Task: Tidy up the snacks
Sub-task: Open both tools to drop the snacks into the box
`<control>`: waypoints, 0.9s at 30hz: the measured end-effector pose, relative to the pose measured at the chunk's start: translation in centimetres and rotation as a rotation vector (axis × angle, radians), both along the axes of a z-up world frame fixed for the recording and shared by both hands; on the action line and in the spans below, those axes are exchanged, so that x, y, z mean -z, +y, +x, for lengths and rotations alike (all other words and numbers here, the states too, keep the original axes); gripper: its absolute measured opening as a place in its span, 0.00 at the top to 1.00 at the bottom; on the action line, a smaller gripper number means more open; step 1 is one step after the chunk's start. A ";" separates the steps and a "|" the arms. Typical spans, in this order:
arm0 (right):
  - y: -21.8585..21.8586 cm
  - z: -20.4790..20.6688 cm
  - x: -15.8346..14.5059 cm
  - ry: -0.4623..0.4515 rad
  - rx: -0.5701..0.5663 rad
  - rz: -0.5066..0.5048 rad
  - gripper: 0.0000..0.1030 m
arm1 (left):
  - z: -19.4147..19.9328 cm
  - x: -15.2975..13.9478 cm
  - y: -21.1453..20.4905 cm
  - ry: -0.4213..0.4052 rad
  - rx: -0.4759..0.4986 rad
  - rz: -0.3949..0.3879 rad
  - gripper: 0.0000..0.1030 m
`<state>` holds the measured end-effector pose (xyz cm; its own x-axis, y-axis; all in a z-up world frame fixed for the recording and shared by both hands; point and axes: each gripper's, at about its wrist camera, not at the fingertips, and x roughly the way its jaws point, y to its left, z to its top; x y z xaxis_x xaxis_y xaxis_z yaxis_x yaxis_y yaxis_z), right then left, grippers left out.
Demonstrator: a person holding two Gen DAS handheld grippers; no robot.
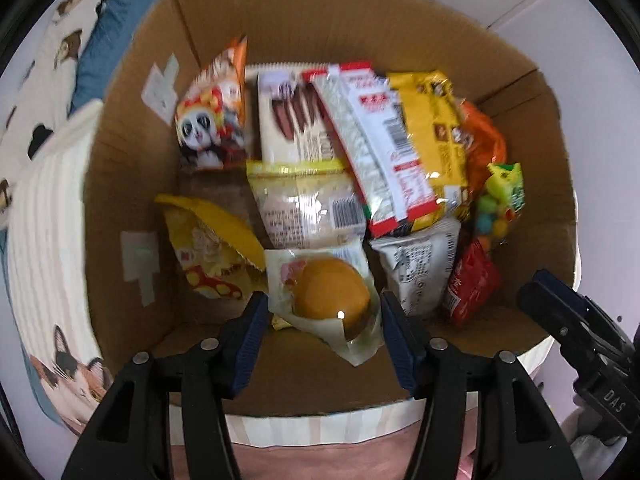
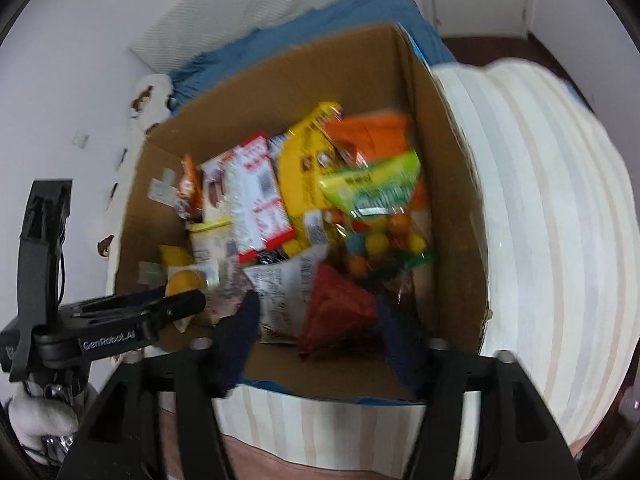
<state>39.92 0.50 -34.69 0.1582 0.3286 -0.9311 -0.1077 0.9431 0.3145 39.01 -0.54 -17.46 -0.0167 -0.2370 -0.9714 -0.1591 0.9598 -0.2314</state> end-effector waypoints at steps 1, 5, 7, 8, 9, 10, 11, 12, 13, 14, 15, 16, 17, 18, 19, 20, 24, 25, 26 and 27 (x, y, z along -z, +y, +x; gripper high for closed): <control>-0.1 0.1 0.4 0.010 0.004 -0.004 0.24 | 0.0 0.3 0.0 0.005 0.003 0.003 0.44; 0.4 0.2 1.1 0.029 -0.016 -0.042 0.11 | -0.5 0.8 0.1 -0.004 -0.011 -0.001 0.30; 0.7 0.2 1.1 0.037 -0.023 -0.048 0.08 | -0.5 0.8 0.0 -0.010 -0.012 0.006 0.09; 0.9 0.2 1.0 0.039 -0.023 -0.066 0.06 | -0.7 0.5 0.0 -0.020 -0.014 0.011 0.09; 1.1 0.3 1.1 0.038 -0.024 -0.075 0.05 | -0.7 0.3 0.1 -0.028 -0.018 0.015 0.09; 1.1 0.2 1.1 0.036 -0.025 -0.081 0.05 | -0.8 0.1 0.1 -0.032 -0.022 0.018 0.09; 1.2 0.2 1.1 0.037 -0.025 -0.087 0.05 | -0.9 -0.1 0.1 -0.035 -0.025 0.019 0.09; 1.1 0.1 1.0 0.038 -0.024 -0.092 0.05 | -0.7 -0.4 0.2 -0.039 -0.028 0.017 0.09; 1.1 0.1 0.9 0.038 -0.027 -0.097 0.05 | -0.6 -0.5 0.2 -0.043 -0.029 0.022 0.09; 1.2 0.0 0.9 0.039 -0.032 -0.109 0.05 | -0.7 -0.7 0.2 -0.054 -0.024 0.033 0.09; 1.1 -0.1 0.7 0.040 -0.033 -0.113 0.05 | -0.9 -0.9 0.1 -0.057 -0.022 0.046 0.09; 1.2 -0.2 0.7 0.041 -0.035 -0.120 0.05 | -1.0 -1.0 0.2 -0.058 -0.022 0.060 0.09; 1.2 -0.3 0.6 0.041 -0.038 -0.129 0.05 | -1.2 -1.1 0.2 -0.061 -0.020 0.078 0.09; 1.2 -0.3 0.4 0.042 -0.038 -0.133 0.05 | -1.3 -1.7 0.6 -0.067 -0.017 0.090 0.09; 1.2 -0.4 0.3 0.041 -0.036 -0.134 0.05 | -1.3 -2.0 0.7 -0.072 -0.015 0.103 0.09; 1.1 -0.4 0.1 0.037 -0.033 -0.136 0.04 | -1.4 -2.2 0.7 -0.080 -0.014 0.114 0.09; 0.8 -0.9 -1.1 0.008 -0.028 -0.143 0.03 | -2.5 -4.0 1.3 -0.134 -0.037 0.131 0.09; 0.6 -1.2 -1.6 -0.005 -0.026 -0.142 0.03 | -3.0 -4.8 1.5 -0.159 -0.048 0.128 0.09; 0.5 -1.5 -2.2 -0.023 -0.024 -0.143 0.03 | -3.3 -5.4 1.5 -0.181 -0.054 0.130 0.09; 0.4 -1.8 -2.6 -0.036 -0.023 -0.146 0.03 | -3.9 -6.1 1.5 -0.206 -0.057 0.143 0.09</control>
<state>38.15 0.89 -32.11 0.1859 0.1942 -0.9632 -0.1389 0.9756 0.1699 35.16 0.95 -11.39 0.1942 -0.0917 -0.9767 -0.1776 0.9759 -0.1269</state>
